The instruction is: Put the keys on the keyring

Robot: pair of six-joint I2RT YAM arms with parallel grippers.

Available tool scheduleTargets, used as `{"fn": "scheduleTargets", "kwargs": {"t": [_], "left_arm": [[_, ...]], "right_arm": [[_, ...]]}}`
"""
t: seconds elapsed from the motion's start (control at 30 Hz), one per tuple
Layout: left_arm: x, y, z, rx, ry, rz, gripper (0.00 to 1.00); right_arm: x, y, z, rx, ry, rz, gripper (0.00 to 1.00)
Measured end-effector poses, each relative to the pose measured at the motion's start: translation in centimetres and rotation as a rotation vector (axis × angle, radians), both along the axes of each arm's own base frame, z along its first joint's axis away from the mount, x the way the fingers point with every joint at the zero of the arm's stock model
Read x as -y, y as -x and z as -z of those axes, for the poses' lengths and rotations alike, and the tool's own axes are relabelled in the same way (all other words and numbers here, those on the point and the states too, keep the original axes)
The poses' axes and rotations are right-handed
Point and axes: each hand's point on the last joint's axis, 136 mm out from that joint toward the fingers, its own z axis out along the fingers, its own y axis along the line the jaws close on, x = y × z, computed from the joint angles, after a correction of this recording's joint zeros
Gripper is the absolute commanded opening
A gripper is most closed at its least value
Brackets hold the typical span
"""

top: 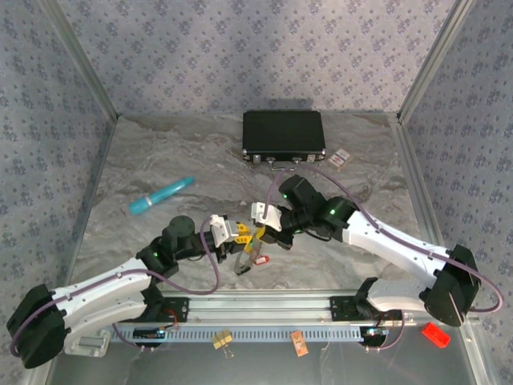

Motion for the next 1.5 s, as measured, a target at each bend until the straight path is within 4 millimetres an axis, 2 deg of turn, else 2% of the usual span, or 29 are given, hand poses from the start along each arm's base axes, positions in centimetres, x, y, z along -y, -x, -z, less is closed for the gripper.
{"fn": "scheduleTargets", "kwargs": {"t": [0.2,0.33,0.4,0.57,0.83,1.0,1.2,1.5], "left_arm": [[0.3,0.2,0.1,0.001,-0.022,0.026,0.00],[0.3,0.3,0.1,-0.001,-0.023,0.030,0.00],[0.4,0.3,0.1,-0.005,-0.021,0.032,0.00],[0.4,0.3,-0.1,-0.008,0.005,0.028,0.00],[0.4,0.4,-0.4,-0.004,0.039,0.029,0.00],[0.4,0.4,-0.3,-0.007,0.042,0.031,0.00],[0.3,0.5,-0.5,-0.002,0.056,0.031,0.00],[0.3,0.5,-1.0,0.011,0.079,0.030,0.00]], "right_arm": [[-0.1,-0.2,0.0,0.030,0.041,-0.021,0.00],[0.0,-0.3,-0.1,0.043,0.039,-0.017,0.24],[0.1,-0.4,-0.5,0.052,0.014,0.000,0.30],[1.3,0.0,-0.8,0.052,-0.035,0.052,0.38],[1.3,0.1,1.0,-0.005,-0.053,0.098,0.40],[1.1,0.0,1.2,-0.010,-0.066,0.108,0.39],[0.6,0.1,1.2,-0.027,-0.082,0.095,0.30],[0.1,0.6,2.1,-0.077,-0.070,0.070,0.06]]}}
